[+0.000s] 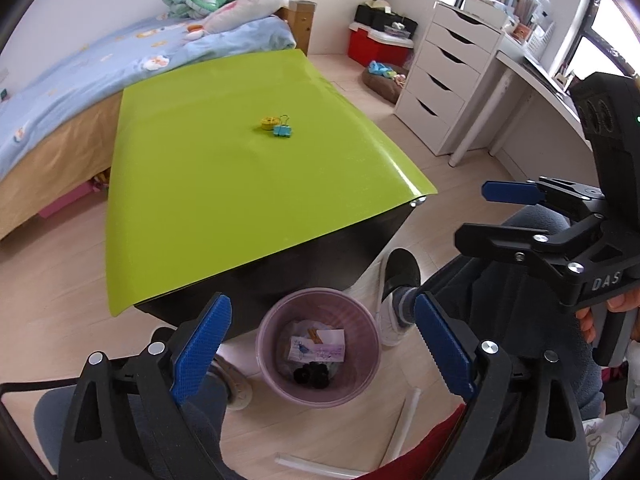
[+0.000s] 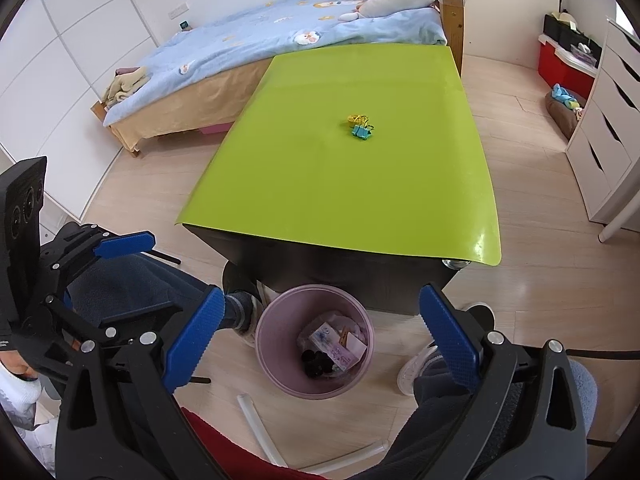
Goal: Collect trash
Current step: 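Carry both items over the wastebasket and open both grippers to drop them, then bring both tools back above the table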
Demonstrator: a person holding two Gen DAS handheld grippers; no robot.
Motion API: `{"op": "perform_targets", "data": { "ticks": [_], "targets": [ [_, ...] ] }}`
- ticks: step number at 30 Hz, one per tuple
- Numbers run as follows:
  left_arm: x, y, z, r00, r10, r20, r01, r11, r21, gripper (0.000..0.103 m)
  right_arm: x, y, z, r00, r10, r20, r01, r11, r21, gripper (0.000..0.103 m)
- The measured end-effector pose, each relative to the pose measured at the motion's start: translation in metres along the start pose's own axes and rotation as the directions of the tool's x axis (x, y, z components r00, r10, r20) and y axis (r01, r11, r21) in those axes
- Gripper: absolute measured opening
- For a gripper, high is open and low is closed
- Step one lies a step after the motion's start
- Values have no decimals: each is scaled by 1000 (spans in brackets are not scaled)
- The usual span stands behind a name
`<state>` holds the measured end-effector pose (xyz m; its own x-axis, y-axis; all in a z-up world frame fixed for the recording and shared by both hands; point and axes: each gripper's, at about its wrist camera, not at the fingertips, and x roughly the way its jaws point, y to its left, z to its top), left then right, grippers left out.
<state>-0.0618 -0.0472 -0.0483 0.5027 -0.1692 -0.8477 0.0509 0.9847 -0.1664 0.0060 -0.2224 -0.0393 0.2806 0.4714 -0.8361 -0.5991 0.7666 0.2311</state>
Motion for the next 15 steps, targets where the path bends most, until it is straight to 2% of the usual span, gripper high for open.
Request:
{"op": "perform_targets", "data": {
  "ticks": [3,8,15],
  "targets": [
    [-1,4,0,1000,24,17,-23,1000,-13,95,1,0,0,1000,0,0,0,1000,1,99],
    [-4,11,1,998,58,33,-57,998,-23,95,2,0,0,1000,-1,0,1,1000,4,100],
    [-5,19,3,997,59,39,-57,997,-51,95,3,-2,1,1000,-1,5,1,1000,7,100]
  ]
}}
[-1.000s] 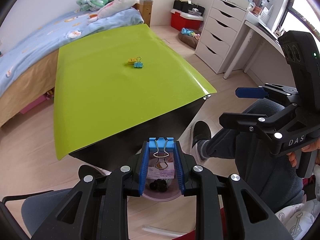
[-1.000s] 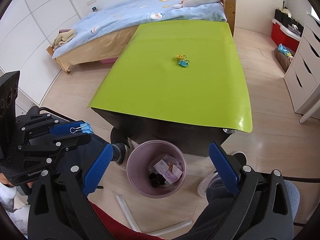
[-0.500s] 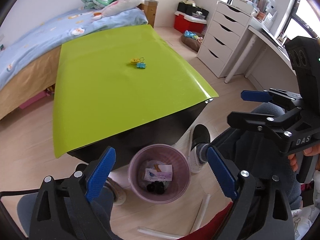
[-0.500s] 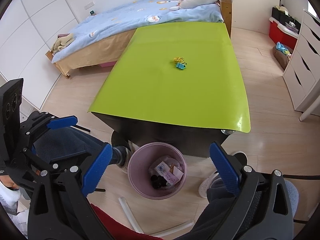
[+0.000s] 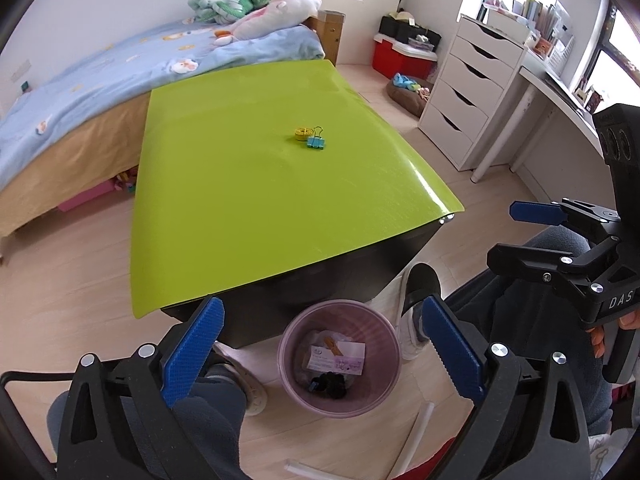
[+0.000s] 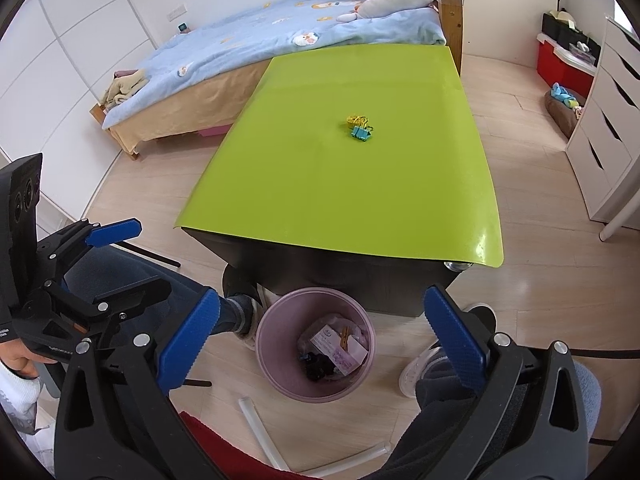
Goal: Collect trash
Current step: 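Bring both tools back above the table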
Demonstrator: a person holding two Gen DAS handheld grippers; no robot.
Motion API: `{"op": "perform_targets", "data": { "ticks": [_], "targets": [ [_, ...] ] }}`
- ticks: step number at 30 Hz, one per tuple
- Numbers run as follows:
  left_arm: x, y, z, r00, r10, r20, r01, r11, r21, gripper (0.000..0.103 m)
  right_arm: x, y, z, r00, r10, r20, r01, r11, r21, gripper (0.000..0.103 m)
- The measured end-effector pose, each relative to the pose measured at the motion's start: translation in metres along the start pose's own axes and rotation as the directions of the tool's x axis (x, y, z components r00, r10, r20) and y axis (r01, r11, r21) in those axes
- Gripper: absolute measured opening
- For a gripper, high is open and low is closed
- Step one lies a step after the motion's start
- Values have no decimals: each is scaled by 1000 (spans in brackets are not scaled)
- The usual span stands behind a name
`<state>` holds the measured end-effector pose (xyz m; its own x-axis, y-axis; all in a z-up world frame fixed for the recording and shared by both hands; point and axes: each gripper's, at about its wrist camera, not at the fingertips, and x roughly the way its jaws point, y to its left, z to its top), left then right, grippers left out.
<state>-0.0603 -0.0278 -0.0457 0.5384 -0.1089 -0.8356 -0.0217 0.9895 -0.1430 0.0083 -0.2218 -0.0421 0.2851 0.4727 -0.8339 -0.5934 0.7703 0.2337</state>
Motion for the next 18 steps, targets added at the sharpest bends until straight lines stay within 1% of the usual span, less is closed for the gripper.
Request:
{"op": "perform_targets", "data": {
  "ticks": [5,10,18],
  "targets": [
    [3,5,3,1000,-2,-2,2,1000,-18,95,3,0,6,1000,-7,2,7,1000,3,100],
    [8,12,12,1000,4,-2,-4,1000,-30,95,10,-4,20,1000,-4,-2,4,1000,12,100],
    [21,29,39,1000,29,2,-29,999,-43,95,27,-16,58,1000,-5,1,5,1000,21,100]
  ]
}}
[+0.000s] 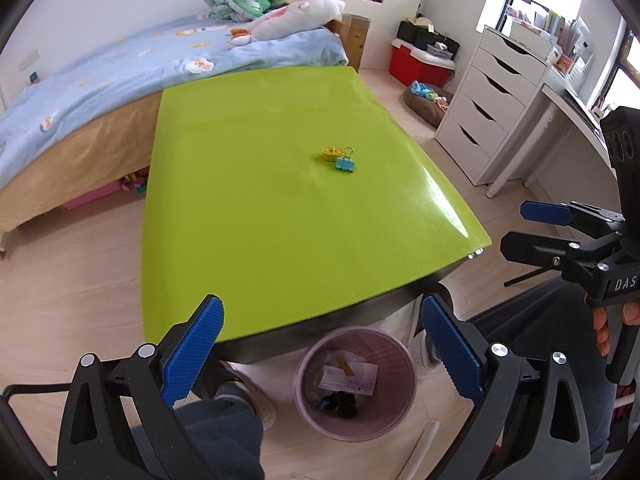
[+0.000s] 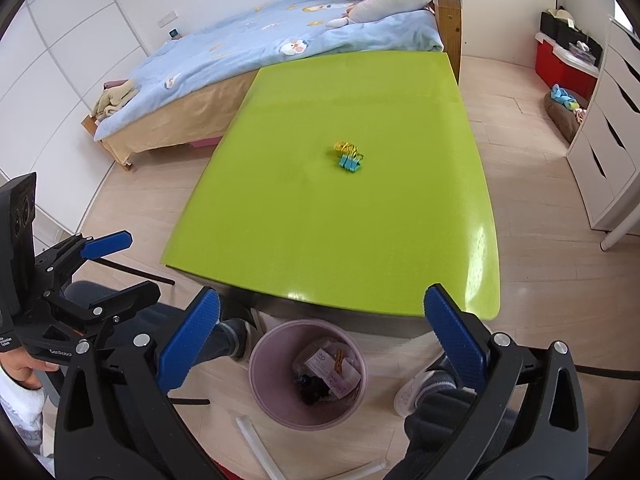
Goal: Collect trash
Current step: 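Bring both tools back above the table, then grasp the teal binder clip with the right gripper and lift it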
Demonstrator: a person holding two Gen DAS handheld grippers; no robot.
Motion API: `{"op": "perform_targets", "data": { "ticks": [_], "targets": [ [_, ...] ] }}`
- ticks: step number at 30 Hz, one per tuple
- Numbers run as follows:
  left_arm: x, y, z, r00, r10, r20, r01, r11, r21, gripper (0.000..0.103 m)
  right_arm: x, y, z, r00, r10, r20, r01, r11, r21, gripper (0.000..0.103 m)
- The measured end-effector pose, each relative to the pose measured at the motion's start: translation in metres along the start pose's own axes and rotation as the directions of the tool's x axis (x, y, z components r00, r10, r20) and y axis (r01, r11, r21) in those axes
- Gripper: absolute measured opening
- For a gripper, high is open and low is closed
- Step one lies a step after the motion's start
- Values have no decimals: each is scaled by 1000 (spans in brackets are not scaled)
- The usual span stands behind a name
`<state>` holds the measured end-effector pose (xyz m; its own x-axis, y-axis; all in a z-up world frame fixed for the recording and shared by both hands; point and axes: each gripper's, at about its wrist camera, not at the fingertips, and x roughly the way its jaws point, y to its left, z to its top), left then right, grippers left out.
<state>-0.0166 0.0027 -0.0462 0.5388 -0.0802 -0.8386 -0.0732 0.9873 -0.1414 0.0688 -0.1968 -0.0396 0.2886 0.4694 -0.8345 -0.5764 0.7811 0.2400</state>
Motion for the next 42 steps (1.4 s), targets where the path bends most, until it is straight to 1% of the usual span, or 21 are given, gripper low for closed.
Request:
{"op": "perform_targets", "data": {
  "ticks": [11,22,29,31,32,34,36,40,42],
  "targets": [
    [19,17,32,1000,19,-5,-19,1000,1,95,45,-7,63,999,-5,-34,4,999,-41,100],
    [34,29,39,999,17,-28,-18,1000,-17,95,128,-17,119,989,-42,-140,30,996,-88,100],
    [43,43,37,999,10,-46,-12,999,-47,95,170,-18,139,978,-54,-203,29,992,-125,99],
    [45,44,37,999,9,-50,-12,999,-53,95,178,-17,141,975,-59,-216,30,990,-136,89],
    [46,46,36,999,7,-53,-10,998,-57,95,183,-18,142,971,-65,-229,34,990,-140,82],
    [49,47,35,998,5,-57,-9,998,-63,95,190,-18,141,968,-66,-242,32,989,-142,77],
    [51,49,34,998,4,-61,-8,998,-70,95,195,-19,141,968,-66,-244,31,989,-144,68],
    [56,52,32,998,2,-69,-7,997,-78,95,202,-20,141,967,-76,-243,38,986,-160,55],
    [59,53,32,997,-1,-76,-6,997,-82,95,204,-22,142,966,-82,-244,42,986,-162,43]
  ]
}}
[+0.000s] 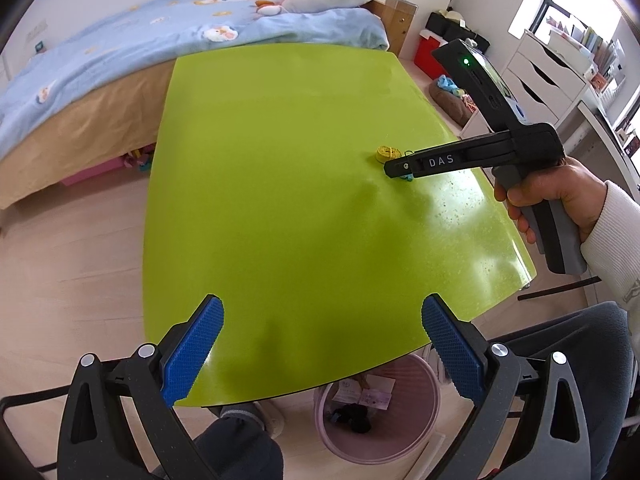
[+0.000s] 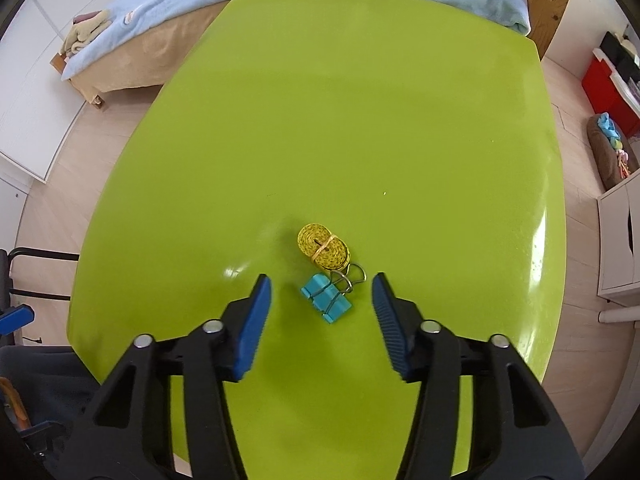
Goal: Collect trash
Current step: 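Grasp the teal binder clip with the right gripper and lift it, then grasp the yellow coiled roll with the left gripper while the right gripper holds the clip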
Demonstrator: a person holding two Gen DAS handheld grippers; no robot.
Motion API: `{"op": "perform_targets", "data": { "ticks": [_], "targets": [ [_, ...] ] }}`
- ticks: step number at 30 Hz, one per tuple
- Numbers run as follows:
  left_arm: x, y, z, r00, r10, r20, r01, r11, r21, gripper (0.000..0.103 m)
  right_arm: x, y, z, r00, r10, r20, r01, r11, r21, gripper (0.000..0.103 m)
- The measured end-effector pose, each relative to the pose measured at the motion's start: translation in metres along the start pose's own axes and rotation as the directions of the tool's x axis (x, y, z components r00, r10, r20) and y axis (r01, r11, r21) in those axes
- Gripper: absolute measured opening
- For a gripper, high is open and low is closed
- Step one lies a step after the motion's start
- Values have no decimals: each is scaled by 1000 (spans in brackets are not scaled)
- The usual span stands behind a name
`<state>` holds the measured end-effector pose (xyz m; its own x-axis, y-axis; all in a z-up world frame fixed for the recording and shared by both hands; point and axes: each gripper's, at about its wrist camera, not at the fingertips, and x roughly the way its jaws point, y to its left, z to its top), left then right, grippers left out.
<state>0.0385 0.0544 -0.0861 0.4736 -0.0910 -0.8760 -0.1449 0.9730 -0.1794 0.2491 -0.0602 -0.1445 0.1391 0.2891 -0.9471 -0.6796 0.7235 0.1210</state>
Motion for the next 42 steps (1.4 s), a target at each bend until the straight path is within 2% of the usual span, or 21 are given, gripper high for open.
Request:
{"op": "perform_targets", "data": {
  "ticks": [1,3,6,12,20,31,42],
  "targets": [
    [1,0,0,1000,-1,-2,1,1000,0,95,1,0,0,1000,-5,-1,5,1000,-2,40],
    [3,1,0,1000,-3,-5,3,1000,0,95,1,-1,-1,1000,-8,0,8,1000,-5,23],
    [5,1,1,1000,-6,-9,6,1000,0,95,-1,-1,-2,1000,-9,12,9,1000,-10,15],
    [7,-2,4,1000,-10,-6,10,1000,9,95,-7,-1,-3,999,-5,33,6,1000,-8,6],
    [8,-16,19,1000,-14,7,13,999,47,95,-22,-9,-11,998,12,66,-14,999,33,5],
    [25,-41,70,1000,-16,6,15,994,112,95,-44,-18,-23,995,22,93,-30,996,82,5],
    [67,-55,125,998,8,-58,0,990,141,95,-56,-29,-35,995,16,99,-26,994,107,5]
  ]
}}
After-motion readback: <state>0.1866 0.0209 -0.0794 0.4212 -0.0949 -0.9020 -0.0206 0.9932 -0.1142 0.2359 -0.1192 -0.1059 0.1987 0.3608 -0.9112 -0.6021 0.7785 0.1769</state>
